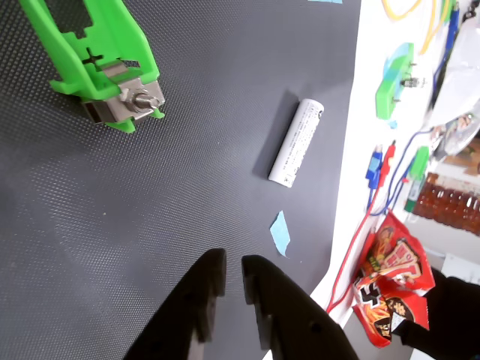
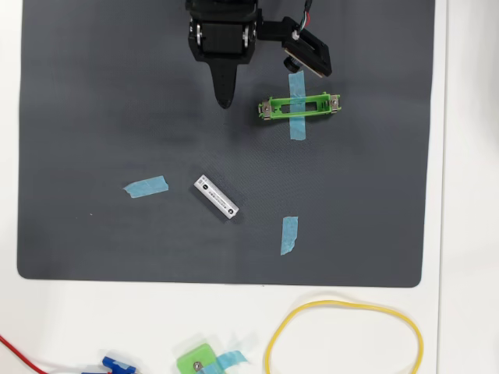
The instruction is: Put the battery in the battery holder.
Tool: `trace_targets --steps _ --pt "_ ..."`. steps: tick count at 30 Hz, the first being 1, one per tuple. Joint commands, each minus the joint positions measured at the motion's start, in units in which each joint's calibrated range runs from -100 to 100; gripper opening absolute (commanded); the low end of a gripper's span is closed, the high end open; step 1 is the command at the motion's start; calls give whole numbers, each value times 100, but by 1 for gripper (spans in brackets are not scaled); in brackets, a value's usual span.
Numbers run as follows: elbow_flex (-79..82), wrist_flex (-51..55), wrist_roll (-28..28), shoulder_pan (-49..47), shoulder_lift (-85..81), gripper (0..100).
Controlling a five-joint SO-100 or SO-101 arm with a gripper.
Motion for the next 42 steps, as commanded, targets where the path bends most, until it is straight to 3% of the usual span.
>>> trace_targets --steps 1,42 --pt "45 -53 -17 58 -51 0" --pt "45 -62 -17 17 -51 0"
